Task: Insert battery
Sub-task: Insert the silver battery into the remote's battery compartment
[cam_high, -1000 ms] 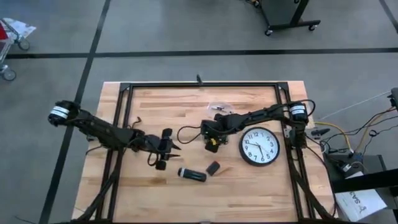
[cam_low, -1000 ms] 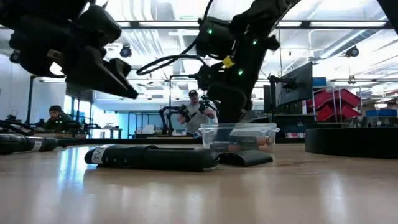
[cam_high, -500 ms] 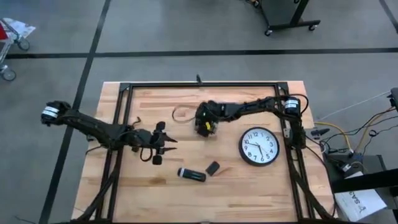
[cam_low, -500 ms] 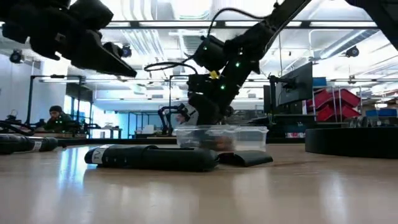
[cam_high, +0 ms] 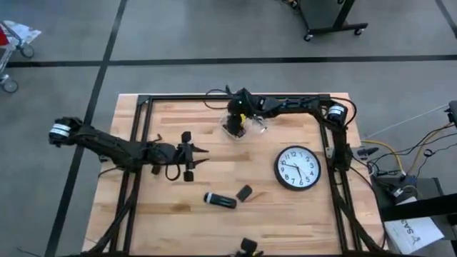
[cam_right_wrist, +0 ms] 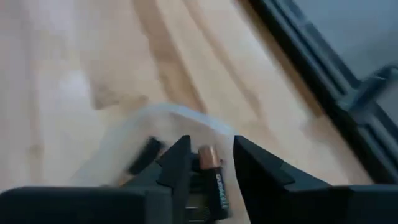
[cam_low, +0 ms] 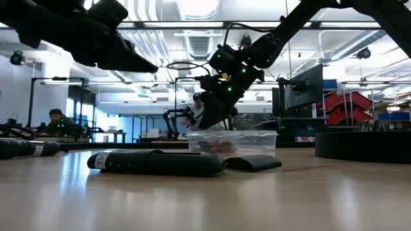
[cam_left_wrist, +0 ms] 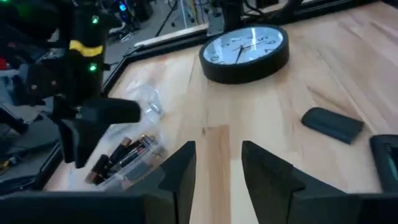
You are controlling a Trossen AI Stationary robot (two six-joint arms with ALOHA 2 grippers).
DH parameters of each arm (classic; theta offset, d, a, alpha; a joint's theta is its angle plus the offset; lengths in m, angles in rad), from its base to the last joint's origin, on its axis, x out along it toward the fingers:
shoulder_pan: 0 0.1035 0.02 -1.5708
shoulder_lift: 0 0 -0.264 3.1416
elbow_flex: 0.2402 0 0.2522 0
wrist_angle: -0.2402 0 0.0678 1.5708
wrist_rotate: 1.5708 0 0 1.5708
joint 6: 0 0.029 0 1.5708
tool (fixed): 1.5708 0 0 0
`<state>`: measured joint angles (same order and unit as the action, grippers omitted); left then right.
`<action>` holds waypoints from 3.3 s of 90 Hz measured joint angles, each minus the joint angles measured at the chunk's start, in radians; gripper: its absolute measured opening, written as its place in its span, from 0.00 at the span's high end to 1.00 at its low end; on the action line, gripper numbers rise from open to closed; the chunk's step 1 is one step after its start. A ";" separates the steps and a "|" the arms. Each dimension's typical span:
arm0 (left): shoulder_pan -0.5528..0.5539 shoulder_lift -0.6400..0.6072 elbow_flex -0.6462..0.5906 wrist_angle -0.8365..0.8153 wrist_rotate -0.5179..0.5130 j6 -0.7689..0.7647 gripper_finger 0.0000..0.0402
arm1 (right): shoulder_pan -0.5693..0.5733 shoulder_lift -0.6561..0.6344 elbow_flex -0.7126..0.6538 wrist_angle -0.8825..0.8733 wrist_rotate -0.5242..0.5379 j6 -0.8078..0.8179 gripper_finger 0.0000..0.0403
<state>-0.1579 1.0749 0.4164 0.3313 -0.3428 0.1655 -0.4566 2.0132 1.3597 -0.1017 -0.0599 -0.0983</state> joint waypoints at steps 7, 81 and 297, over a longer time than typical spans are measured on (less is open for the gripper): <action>0.006 0.005 0.000 0.010 0.000 0.000 0.72 | 0.005 -0.002 0.020 -0.054 -0.004 -0.002 0.69; -0.014 -0.010 0.000 -0.072 0.025 -0.083 0.76 | -0.020 -0.205 -0.098 -0.649 0.138 -0.016 0.72; -0.014 -0.073 0.016 -0.088 0.031 -0.043 0.76 | 0.359 -0.058 -0.119 -0.439 0.062 0.861 0.64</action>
<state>-0.1715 1.0023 0.4320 0.2429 -0.3115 0.1226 -0.0976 1.9554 1.2405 -0.5408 0.0017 0.7629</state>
